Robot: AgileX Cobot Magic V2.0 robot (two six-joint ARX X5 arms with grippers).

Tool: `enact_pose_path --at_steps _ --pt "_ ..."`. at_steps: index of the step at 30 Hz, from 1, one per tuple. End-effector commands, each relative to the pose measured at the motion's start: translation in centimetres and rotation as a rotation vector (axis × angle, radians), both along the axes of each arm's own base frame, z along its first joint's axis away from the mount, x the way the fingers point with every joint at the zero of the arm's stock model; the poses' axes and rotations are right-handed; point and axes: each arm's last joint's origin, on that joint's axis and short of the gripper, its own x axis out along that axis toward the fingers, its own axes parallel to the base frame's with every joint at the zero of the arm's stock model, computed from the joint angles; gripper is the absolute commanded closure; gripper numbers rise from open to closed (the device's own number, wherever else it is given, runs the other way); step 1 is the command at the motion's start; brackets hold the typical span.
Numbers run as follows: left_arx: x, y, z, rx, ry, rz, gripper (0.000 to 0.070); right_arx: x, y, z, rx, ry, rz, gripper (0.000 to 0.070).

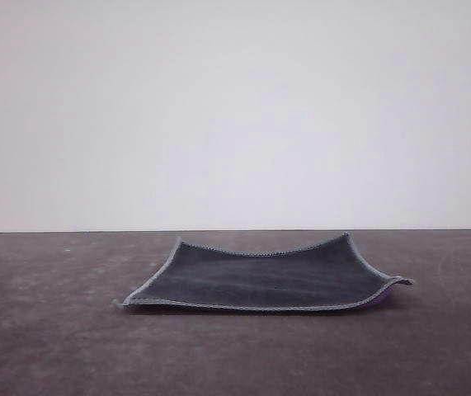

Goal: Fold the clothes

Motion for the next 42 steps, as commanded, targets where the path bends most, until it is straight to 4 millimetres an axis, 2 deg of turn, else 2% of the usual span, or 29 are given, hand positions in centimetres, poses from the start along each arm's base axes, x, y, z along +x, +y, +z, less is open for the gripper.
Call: enact_pose_path --at_steps 1,11,17,22,27,30,35,38,42 --pt "0.1 0.0 -0.7 0.0 0.024 0.002 0.0684 0.0 0.0 0.0 0.016 -0.008 -0.008 0.069" --pt "0.1 0.0 -0.7 -0.002 0.024 0.002 0.0684 0.1 0.0 0.2 0.019 -0.028 0.003 0.069" --pt "0.1 0.0 0.0 -0.084 -0.022 0.014 0.0689 0.1 0.0 1.1 0.133 -0.123 0.007 0.0694" --pt "-0.1 0.1 2.4 -0.135 -0.071 0.05 0.0689 -0.1 0.0 3.1 0.22 -0.176 -0.02 0.0696" --pt "0.4 0.1 6.9 -0.163 -0.121 0.065 0.0689 0.2 0.0 7.0 0.23 -0.149 -0.022 0.0696" --pt "1.6 0.1 10.1 -0.169 -0.11 0.065 0.0689 1.3 0.0 10.2 0.239 -0.113 -0.012 0.0696" --pt "5.6 -0.3 14.6 -0.123 -0.005 -0.021 0.0689 5.0 0.2 14.5 0.213 0.043 0.063 0.0696" --pt "8.9 -0.7 16.3 -0.109 0.084 -0.096 0.0689 7.8 0.4 15.8 0.201 0.181 0.131 0.0696" --pt "13.1 -1.1 17.0 -0.131 0.19 -0.203 0.0689 11.5 0.6 16.2 0.186 0.318 0.216 0.0696"
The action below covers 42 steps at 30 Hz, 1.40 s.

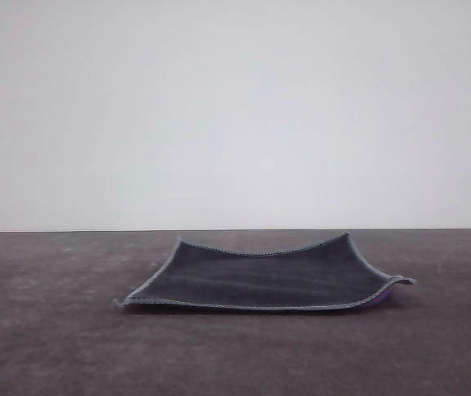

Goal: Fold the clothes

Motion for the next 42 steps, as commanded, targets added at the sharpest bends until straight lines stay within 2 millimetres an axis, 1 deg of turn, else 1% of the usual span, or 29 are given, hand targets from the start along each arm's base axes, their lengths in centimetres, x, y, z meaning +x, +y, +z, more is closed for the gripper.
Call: enact_pose_path --at_steps 1,3,5,7,10,13,16,19,21,23,25,26,27,28,29,30,31,32,33,42 --pt "1.8 -0.3 0.1 0.001 0.023 -0.054 0.0689 1.6 0.1 0.0 -0.03 0.021 0.058 0.0696" --pt "3.5 -0.4 -0.3 -0.012 0.06 -0.091 0.0689 2.9 0.2 -0.6 -0.021 0.052 0.096 0.0696" --pt "5.1 -0.6 -1.1 -0.021 0.106 -0.112 0.0689 4.2 0.3 -1.7 0.001 0.088 0.129 0.0696" --pt "6.4 -0.8 -2.3 -0.03 0.156 -0.137 0.0689 5.1 0.3 -2.7 0.014 0.124 0.142 0.0696" --pt "7.7 -1.1 -4.3 -0.033 0.23 -0.173 0.0688 6.1 0.3 -4.0 0.019 0.182 0.142 0.0696" --pt "8.6 -1.5 -6.1 -0.036 0.309 -0.197 0.0689 6.7 0.3 -4.9 0.022 0.217 0.142 0.0696" --pt "8.9 -1.8 -7.3 -0.036 0.372 -0.212 0.0686 6.8 0.3 -5.2 0.023 0.229 0.141 0.0695" --pt "9.0 -2.1 -7.8 -0.028 0.391 -0.234 0.0685 6.8 0.3 -5.1 0.022 0.226 0.142 0.0691" --pt "9.0 -2.3 -7.8 -0.025 0.393 -0.242 0.0684 6.8 0.3 -5.2 0.023 0.229 0.142 0.0672" --pt "9.0 -2.3 -7.8 -0.025 0.393 -0.241 0.0683 6.8 0.3 -5.2 0.023 0.23 0.142 0.0634" --pt "9.0 -2.3 -7.8 -0.025 0.393 -0.242 0.0673 6.8 0.3 -5.2 0.023 0.23 0.142 0.0617" --pt "9.0 -2.3 -7.8 -0.026 0.395 -0.242 0.0666 6.8 0.3 -5.2 0.024 0.231 0.144 0.0598" --pt "9.0 -2.3 -7.8 -0.026 0.398 -0.243 0.0656 6.8 0.3 -5.2 0.027 0.233 0.149 0.0561" --pt "8.9 -2.3 -7.9 -0.029 0.4 -0.247 0.0618 6.8 0.3 -5.2 0.033 0.235 0.157 0.046" --pt "8.9 -2.3 -7.9 -0.033 0.403 -0.252 0.0559 6.7 0.3 -5.2 0.037 0.236 0.162 0.0359" --pt "8.9 -2.3 -7.9 -0.037 0.406 -0.258 0.0481 6.7 0.3 -5.2 0.038 0.238 0.163 0.0262" --pt "8.9 -2.4 -7.9 -0.041 0.405 -0.266 0.0403 6.7 0.3 -5.2 0.039 0.239 0.162 0.0211" --pt "8.9 -2.4 -7.9 -0.046 0.404 -0.274 0.0354 6.7 0.3 -5.2 0.04 0.239 0.162 0.0187" --pt "8.9 -2.4 -7.9 -0.05 0.403 -0.282 0.0331 6.7 0.3 -5.2 0.04 0.239 0.162 0.0186" --pt "9.2 -2.5 -7.3 -0.088 0.351 -0.287 0.0336 6.7 0.4 -5.3 0.047 0.244 0.169 0.0186"
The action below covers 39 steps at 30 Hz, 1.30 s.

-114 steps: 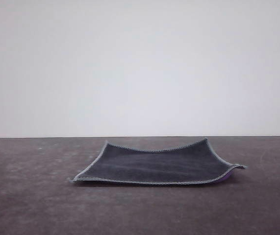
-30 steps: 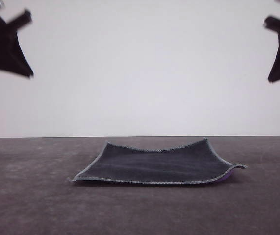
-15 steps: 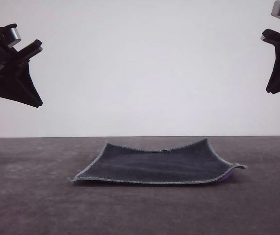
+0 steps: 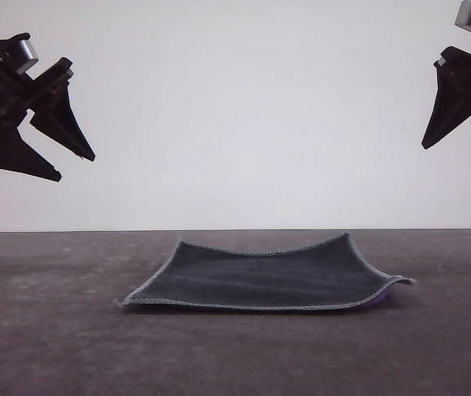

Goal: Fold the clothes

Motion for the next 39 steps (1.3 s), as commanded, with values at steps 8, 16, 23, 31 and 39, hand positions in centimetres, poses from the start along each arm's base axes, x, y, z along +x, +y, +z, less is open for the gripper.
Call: enact_pose_path --at_steps 8,16,23,31,39 --pt "2.3 -2.2 -0.7 -0.082 -0.003 -0.07 0.0347 2.5 0.5 -1.7 0.117 0.008 0.066 0.0186" --pt "8.5 -5.1 -2.9 -0.13 0.132 -0.173 0.0346 7.8 1.4 -5.0 0.232 0.095 0.15 0.0186" --pt "12.5 -7.0 -5.8 -0.103 0.226 -0.214 0.0346 12.3 1.9 -7.5 0.267 0.173 0.18 0.0186" --pt "13.7 -8.2 -9.8 -0.087 0.304 -0.235 0.0346 15.0 2.7 -9.4 0.3 0.212 0.221 0.0186" --pt "13.3 -9.8 -10.8 -0.078 0.323 -0.27 0.0346 15.3 4.7 -11.0 0.298 0.26 0.265 0.0186"
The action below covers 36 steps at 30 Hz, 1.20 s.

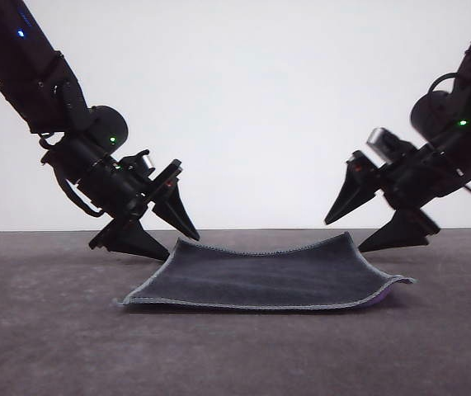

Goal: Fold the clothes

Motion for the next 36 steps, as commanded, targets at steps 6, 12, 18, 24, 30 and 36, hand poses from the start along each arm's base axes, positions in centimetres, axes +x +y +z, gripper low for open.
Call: enact_pose_path --at_steps 6,12,18,24,30,36 --pt "0.1 -0.9 -1.4 0.011 0.026 -0.024 0.0347 0.4 1.0 -1.0 -0.004 0.021 0.016 0.0196" --pt "0.2 -0.9 -1.4 0.008 0.016 -0.023 0.0347 0.5 0.7 -1.1 -0.012 0.016 0.009 0.0247" --pt "0.4 -0.9 -1.3 0.001 0.001 -0.019 0.0347 0.5 0.3 -1.1 -0.016 0.023 -0.005 0.0336" --pt "0.3 -0.9 -1.3 0.003 0.003 -0.022 0.0688 0.5 0.1 -1.1 -0.033 0.02 -0.015 0.0695" --pt "0.3 -0.9 -1.3 0.004 -0.001 -0.025 0.0691 0.5 0.0 -1.1 -0.036 0.002 0.004 0.07" --pt "0.0 -0.5 -0.1 -0.045 -0.006 -0.079 0.0691 0.1 -0.7 -0.6 0.036 0.014 0.064 0.07"
